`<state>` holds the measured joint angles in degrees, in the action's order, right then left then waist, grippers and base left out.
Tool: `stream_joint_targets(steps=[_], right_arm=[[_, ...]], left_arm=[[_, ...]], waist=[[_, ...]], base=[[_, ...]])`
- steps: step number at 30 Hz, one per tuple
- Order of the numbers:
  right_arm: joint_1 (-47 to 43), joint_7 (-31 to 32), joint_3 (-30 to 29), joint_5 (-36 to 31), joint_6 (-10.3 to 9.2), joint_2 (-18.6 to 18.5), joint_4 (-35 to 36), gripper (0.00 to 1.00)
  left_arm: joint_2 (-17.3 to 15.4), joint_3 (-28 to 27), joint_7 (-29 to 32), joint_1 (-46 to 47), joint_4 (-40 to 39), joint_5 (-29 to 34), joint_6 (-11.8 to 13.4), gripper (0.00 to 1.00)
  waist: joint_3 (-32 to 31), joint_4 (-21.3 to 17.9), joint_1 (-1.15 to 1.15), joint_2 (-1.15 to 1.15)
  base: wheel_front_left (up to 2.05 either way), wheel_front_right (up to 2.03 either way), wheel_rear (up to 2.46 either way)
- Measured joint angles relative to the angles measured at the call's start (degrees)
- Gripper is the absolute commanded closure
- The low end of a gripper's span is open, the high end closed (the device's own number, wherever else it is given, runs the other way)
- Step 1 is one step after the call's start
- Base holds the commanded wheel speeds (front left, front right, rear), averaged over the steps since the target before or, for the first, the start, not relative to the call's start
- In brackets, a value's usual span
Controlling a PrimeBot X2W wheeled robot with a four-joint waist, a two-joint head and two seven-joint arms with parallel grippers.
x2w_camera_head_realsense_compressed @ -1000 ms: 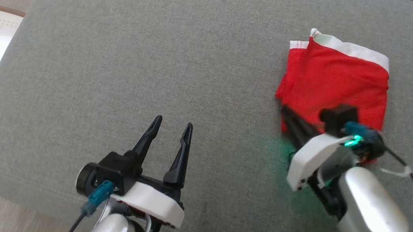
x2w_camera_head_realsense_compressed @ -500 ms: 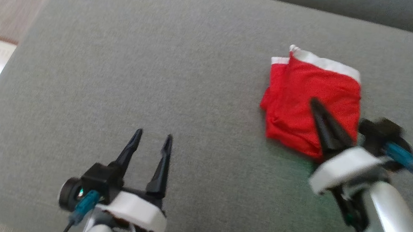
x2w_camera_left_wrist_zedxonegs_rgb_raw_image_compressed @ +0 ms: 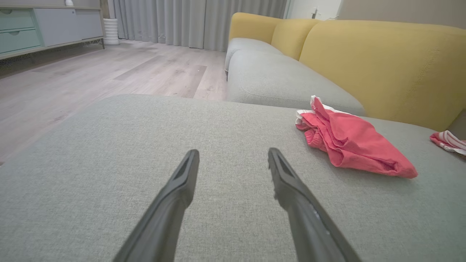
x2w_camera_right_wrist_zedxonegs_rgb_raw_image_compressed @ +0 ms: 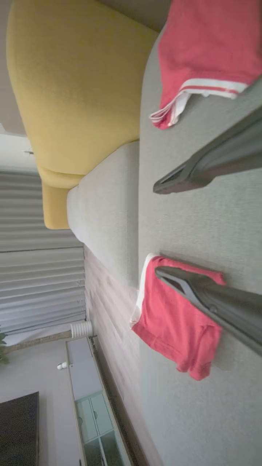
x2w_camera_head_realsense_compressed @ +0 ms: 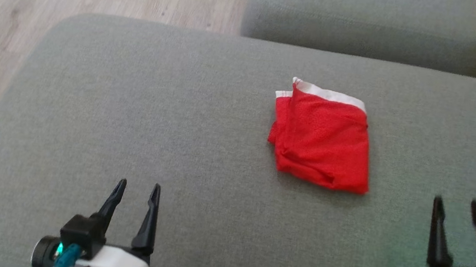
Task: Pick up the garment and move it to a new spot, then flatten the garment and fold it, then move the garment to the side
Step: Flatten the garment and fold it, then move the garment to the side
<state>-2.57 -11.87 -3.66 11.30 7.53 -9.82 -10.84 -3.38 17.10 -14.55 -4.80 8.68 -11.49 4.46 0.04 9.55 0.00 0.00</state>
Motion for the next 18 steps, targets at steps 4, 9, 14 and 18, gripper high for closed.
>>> stream_joint_targets(steps=[4, 9, 14, 18], right_arm=[[-4.4, -1.3, -0.7, -0.8, 0.0, 1.5, -2.3, 0.0], [-5.8, -1.9, -1.4, -1.3, 0.0, 3.4, -4.2, 0.0], [-6.2, -2.3, -1.1, -1.8, 0.0, 4.0, -5.0, 0.0], [-6.1, -2.3, -0.6, -1.9, 0.0, 4.1, -5.3, 0.0]], left_arm=[[0.0, -1.8, 0.0, -1.6, 0.7, 1.0, -1.2, 0.0], [0.0, -3.9, 0.0, -3.8, 1.0, 1.9, -2.5, 0.0], [0.1, -5.2, 0.0, -4.5, 1.1, 2.4, -3.2, 0.0], [0.1, -5.2, 0.0, -4.5, 1.3, 2.4, -3.5, 0.0]], waist=[[-1.3, -0.8, 0.0, 0.0], [-2.1, -2.3, 0.0, 0.0], [-2.3, -3.8, 0.0, 0.0], [-2.1, -4.3, 0.0, 0.0]], base=[[0.0, 0.0, 0.0], [0.0, 0.0, 0.0], [0.0, 0.0, 0.0], [0.0, 0.0, 0.0]])
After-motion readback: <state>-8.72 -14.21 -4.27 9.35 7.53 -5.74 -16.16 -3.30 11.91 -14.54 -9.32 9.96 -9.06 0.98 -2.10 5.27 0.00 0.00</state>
